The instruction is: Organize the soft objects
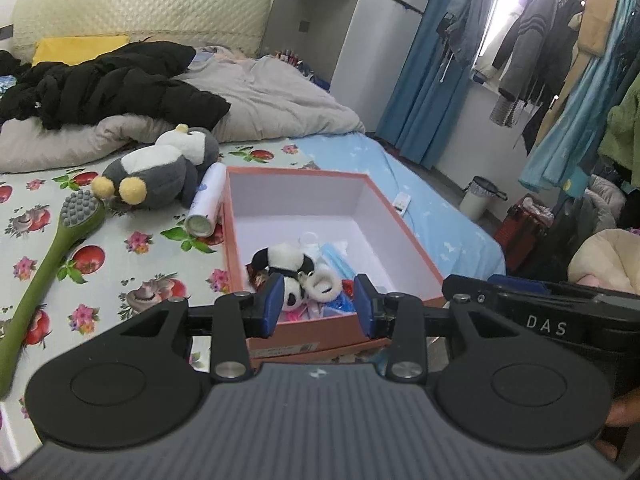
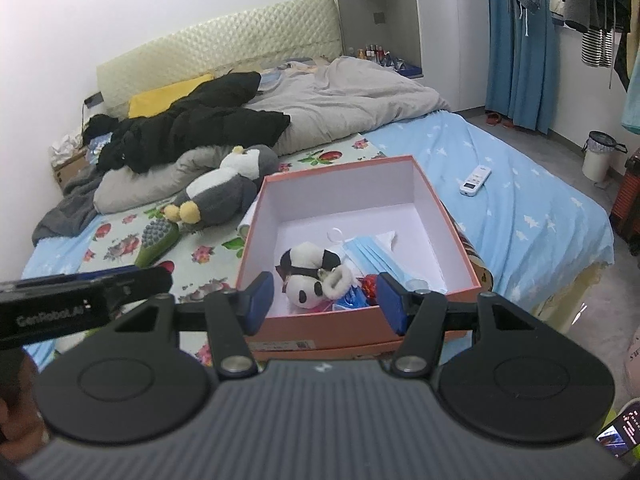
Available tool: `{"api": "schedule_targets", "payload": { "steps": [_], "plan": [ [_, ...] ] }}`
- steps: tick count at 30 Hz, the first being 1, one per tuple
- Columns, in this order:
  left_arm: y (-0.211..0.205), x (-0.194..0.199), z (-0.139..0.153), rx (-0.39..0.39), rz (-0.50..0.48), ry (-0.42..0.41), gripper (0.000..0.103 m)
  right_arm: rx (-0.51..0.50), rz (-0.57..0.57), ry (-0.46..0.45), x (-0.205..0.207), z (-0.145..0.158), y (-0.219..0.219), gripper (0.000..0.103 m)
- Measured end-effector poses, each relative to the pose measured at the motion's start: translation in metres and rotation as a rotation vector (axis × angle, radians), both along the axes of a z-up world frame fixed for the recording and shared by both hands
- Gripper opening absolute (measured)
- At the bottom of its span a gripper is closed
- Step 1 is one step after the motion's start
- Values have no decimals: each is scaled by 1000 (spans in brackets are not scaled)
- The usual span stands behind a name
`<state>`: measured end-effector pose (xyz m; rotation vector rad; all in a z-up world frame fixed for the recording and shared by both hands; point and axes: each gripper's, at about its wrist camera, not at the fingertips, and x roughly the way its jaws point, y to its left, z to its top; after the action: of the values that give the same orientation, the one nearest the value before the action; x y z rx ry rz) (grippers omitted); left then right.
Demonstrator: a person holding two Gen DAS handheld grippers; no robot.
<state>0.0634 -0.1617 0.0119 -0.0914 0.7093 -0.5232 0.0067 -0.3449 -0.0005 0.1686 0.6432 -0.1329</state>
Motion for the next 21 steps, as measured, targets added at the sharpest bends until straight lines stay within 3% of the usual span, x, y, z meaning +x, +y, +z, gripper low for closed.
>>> {"api": "schedule_targets", "payload": {
  "steps": [21],
  "plan": [
    [7,11,-19,20,21,36,46,-33,-4,16,-1,-9,-2,59]
  ]
}}
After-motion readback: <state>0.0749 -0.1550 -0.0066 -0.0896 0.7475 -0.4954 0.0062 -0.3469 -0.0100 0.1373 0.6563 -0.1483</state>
